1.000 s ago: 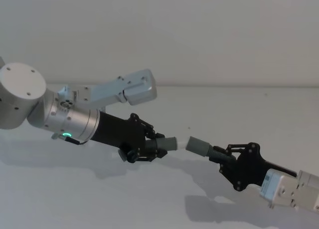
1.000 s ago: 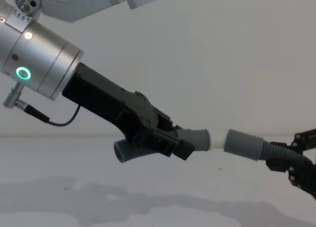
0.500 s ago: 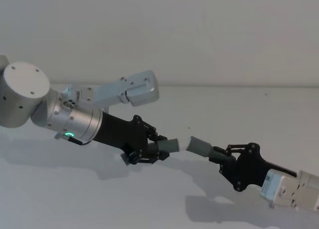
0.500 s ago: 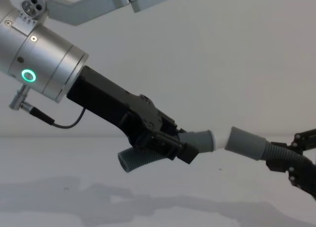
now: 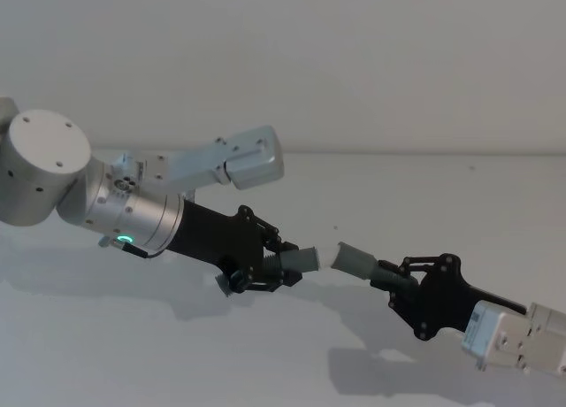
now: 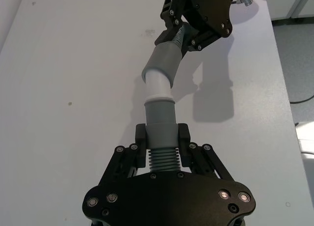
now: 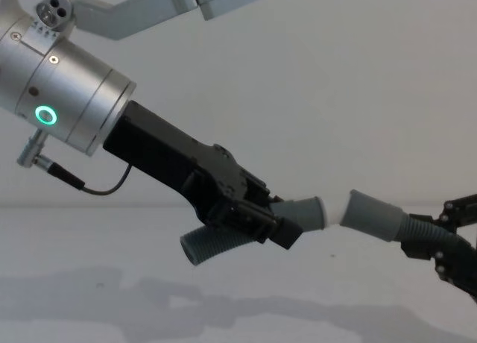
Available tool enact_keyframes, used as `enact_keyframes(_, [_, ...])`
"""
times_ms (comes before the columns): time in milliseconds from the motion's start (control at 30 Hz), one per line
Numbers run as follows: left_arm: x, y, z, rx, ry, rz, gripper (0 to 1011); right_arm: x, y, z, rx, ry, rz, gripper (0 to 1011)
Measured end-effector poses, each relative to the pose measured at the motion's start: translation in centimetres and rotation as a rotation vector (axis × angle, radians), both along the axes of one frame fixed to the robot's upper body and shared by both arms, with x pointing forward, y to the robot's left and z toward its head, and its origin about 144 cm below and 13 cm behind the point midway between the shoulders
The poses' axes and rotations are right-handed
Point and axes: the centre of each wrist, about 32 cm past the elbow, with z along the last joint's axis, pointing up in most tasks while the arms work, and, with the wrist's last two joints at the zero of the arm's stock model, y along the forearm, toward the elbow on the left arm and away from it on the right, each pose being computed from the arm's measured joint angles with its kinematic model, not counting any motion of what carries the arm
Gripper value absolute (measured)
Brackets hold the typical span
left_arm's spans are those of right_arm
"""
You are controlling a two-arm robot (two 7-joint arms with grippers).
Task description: Use both hands to pick up one end of the pipe from the table, align the ends, and insert them.
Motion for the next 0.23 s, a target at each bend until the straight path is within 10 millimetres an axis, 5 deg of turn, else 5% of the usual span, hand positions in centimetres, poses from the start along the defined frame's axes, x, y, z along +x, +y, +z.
enact_keyframes(233, [0.02,-0.03,-0.02,0.0,0.001,-0.002,355,0.01,0.0,0.01,0.001,0.0,0.001,157])
